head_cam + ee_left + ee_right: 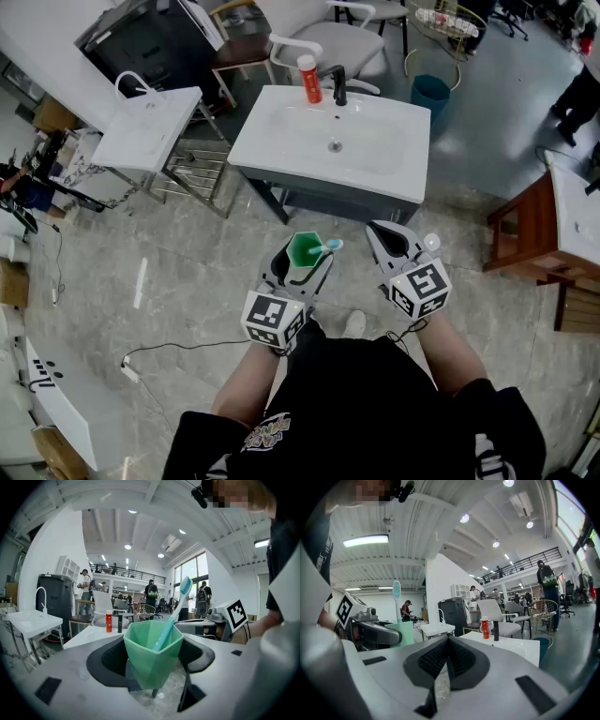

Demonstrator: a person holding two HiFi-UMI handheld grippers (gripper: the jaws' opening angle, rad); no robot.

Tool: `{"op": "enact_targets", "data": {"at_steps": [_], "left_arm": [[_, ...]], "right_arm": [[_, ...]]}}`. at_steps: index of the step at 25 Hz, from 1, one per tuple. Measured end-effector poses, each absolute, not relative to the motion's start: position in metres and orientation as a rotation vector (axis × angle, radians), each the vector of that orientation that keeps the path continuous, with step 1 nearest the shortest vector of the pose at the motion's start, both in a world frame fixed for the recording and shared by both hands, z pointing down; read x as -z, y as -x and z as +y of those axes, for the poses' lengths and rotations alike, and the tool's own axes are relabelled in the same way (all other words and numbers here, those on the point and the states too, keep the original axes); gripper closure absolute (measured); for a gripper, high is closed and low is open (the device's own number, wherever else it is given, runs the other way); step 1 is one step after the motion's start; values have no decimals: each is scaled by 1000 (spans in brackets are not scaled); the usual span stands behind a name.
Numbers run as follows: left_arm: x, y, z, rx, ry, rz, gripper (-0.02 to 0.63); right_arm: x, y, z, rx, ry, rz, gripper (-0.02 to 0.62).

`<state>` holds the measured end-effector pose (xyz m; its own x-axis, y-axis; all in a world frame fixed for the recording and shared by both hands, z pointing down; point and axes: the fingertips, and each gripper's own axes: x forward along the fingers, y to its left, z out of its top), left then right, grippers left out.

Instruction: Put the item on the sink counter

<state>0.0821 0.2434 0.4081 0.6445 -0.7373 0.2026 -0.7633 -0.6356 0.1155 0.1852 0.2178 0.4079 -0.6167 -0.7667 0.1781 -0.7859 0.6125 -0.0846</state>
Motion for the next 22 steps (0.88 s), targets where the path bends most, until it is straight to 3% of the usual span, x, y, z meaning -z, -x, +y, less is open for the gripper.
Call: {"op": "enact_targets", "data": {"at_steps": [22], "left_arm": [[-404,-57,225,-191,-2672,-1244,301]], "right_arm": [[-407,-153,199,-184,-1237,-2727,541]]}}
